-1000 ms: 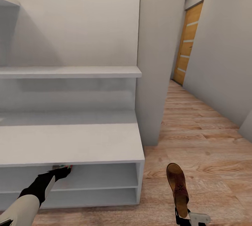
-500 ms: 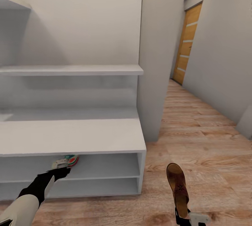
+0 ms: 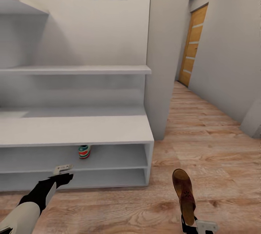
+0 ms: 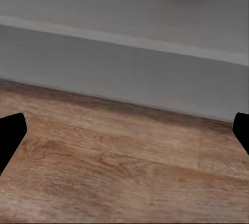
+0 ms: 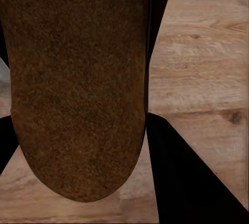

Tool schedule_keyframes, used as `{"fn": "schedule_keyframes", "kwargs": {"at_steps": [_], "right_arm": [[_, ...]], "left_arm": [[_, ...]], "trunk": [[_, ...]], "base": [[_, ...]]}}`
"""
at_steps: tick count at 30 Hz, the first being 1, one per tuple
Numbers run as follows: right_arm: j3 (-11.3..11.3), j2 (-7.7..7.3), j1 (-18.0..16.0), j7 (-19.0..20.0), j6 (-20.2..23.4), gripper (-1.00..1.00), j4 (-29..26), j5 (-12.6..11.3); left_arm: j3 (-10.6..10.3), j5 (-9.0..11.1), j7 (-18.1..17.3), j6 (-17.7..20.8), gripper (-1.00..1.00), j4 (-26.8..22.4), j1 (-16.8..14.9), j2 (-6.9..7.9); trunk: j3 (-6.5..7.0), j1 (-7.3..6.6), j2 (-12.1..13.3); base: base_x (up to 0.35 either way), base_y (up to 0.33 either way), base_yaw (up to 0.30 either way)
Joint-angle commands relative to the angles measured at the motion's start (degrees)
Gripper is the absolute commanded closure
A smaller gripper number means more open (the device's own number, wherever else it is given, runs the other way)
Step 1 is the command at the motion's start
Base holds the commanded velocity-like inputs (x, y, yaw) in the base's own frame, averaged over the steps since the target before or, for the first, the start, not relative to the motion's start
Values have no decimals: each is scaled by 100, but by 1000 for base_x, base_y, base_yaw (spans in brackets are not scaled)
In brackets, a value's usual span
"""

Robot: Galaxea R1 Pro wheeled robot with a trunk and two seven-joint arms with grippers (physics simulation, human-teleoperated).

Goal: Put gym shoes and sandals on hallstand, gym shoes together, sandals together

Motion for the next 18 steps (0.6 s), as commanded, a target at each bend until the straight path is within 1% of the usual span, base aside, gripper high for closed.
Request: {"fn": "schedule_keyframes", "kwargs": {"at_steps": [1,3,6,7,8,9,11,13,14,15,16,17,18], "right_arm": [[-6,-1,-3,-31,-13,100,2,30],[-6,0,-3,-31,-13,100,2,30],[-6,1,-3,-31,-13,100,2,30],[-6,1,-3,-31,-13,100,2,30],[-6,1,-3,-31,-13,100,2,30],[-6,1,-3,-31,-13,100,2,30],[-6,1,-3,-31,-13,100,2,30],[-6,1,-3,-31,-13,100,2,30],[-6,1,-3,-31,-13,100,2,30],[-4,1,-3,-31,-13,100,2,30],[-4,1,-3,-31,-13,100,2,30],[-3,1,-3,-31,-13,100,2,30],[-3,1,-3,-31,-13,100,2,30]], "left_arm": [[55,-58,-59,-8,-100,-11,-2,0],[70,-50,-67,-88,-100,-7,2,4],[105,-26,-88,-569,-100,8,98,18],[113,-19,-89,-767,-100,12,190,23],[122,-2,-90,-1056,-100,14,367,26],[128,27,-90,-1249,-100,15,495,26],[132,79,-90,-1448,-100,17,623,27],[140,249,-90,-1861,-100,20,901,27],[142,302,-90,-1961,-100,21,978,27],[141,412,-90,-2164,-100,19,1137,27],[141,467,-92,-2263,-100,19,1214,27],[138,569,-95,-2448,-100,14,1371,22],[137,612,-96,-2531,-100,13,1446,20]], "trunk": [[-5,-5,-2],[-5,-5,-2],[-5,-5,-2],[-5,-5,-2],[-5,-5,-2],[-5,-5,-2],[-5,-5,-2],[-5,-5,-2],[-5,-5,-2],[-5,-5,-2],[-5,-5,-2],[-5,-5,-2],[-5,-5,-2]], "base": [[-314,100,0],[-314,100,0],[-315,100,0],[-315,100,0],[-314,100,0],[-314,100,0],[-314,100,0],[-314,101,0],[-314,106,0],[-308,133,0],[-297,150,0],[-243,183,0],[-202,201,0]]}}
